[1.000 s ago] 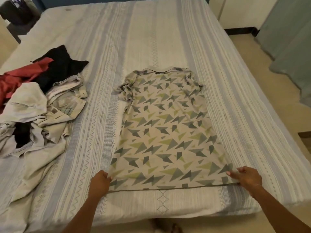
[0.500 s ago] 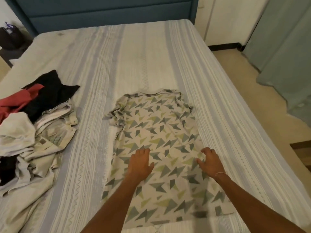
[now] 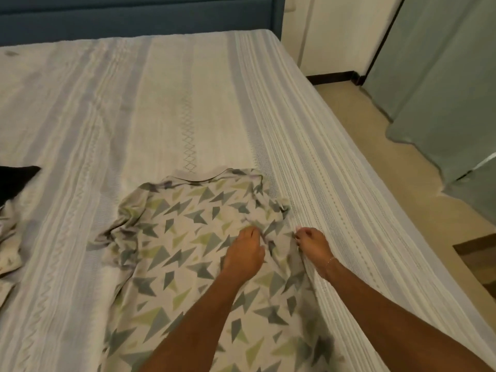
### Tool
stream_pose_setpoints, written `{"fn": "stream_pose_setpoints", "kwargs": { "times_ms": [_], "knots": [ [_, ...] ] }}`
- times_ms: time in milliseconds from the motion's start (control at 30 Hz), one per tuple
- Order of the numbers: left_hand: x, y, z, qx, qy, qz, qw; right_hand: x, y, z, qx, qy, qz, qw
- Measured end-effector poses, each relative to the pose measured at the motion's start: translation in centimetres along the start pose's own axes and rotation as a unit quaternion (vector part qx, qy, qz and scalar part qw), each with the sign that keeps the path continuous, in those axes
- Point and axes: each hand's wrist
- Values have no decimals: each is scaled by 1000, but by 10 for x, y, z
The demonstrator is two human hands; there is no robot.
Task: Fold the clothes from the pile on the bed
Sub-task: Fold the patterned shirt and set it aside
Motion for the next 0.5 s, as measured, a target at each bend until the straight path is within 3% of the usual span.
{"fn": "stream_pose_setpoints", "kwargs": {
  "times_ms": [67,167,300,400,500],
  "knots": [
    [12,-25,2,14,-36,-5,999,10,-20,20,77,-90,35,992],
    [35,-57,10,14,-50,-23,998,26,-51,52,139,-112,157,971],
    [57,-69,14,-33,64,-101,992,43,-81,68,150,-156,237,947],
    [66,-65,13,-49,84,-119,988,32,-103,66,148,-242,191,940],
    [69,-64,9,-47,9,-84,995,-2,-131,63,48,-246,66,966]
  ]
}}
Point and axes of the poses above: each hand's wrist, its own y-axis away from the middle knuckle, its own x-axis out of the palm, z = x × y, and after that the axes turned 12 degrees about -z, right-handed
